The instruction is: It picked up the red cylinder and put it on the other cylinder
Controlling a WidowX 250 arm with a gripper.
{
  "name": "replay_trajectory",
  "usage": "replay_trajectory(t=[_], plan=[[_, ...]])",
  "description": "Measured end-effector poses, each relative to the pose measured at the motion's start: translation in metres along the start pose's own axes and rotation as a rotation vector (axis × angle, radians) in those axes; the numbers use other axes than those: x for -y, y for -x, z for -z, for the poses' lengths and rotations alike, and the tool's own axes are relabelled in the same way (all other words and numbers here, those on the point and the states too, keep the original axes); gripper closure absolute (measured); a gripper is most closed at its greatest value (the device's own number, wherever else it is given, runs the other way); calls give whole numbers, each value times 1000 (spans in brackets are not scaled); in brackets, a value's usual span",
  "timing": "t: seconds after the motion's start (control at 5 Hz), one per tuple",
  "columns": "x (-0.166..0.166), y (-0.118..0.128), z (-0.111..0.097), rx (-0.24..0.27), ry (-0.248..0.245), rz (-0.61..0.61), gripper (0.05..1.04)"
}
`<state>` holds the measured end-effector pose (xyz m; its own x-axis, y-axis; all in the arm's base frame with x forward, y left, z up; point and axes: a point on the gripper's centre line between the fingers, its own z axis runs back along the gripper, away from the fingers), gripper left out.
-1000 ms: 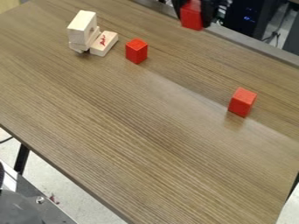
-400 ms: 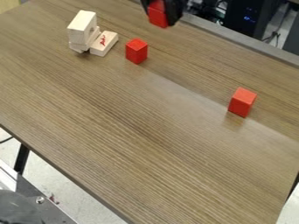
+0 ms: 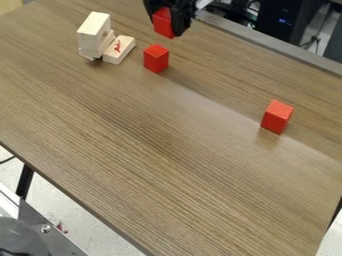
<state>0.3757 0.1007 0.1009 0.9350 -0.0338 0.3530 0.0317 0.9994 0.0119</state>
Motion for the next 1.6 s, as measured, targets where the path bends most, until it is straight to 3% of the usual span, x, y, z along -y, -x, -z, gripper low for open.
replay_trajectory(t=[0.8,1.6], plan=[[-19,0,25,-19,-37,53,478],[-22,3,33,-21,-58,70,477]])
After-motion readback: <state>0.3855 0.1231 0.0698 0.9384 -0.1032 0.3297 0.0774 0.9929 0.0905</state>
